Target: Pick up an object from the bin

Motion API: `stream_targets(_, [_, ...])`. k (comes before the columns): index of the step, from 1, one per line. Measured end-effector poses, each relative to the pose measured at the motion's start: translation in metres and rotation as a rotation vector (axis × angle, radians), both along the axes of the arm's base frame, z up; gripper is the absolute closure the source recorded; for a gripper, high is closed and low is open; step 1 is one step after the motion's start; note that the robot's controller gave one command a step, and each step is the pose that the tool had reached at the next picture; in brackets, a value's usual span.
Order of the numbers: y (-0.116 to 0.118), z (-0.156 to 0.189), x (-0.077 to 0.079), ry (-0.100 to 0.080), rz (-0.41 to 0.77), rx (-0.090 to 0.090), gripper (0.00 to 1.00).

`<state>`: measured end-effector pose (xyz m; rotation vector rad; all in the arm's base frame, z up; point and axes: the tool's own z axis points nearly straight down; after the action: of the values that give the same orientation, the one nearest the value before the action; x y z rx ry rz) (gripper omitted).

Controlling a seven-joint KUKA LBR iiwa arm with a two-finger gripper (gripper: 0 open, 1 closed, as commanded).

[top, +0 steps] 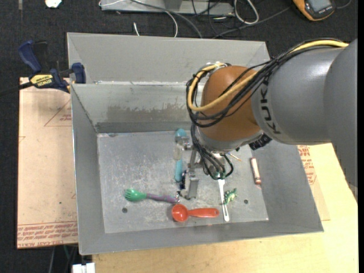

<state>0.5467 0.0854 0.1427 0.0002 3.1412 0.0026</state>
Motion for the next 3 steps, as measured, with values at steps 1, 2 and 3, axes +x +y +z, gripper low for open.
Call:
stream_targets(1, [-0.022,-0.063,0.043,-0.006,0.294,0.001,0.00])
stream_targets(2, [-0.040,-0.073,0.050,-0.007,0.551,0.000,0.00])
stream_targets(3, [-0.031,-0.075,0.048,-0.001,0.362,0.002,0.00])
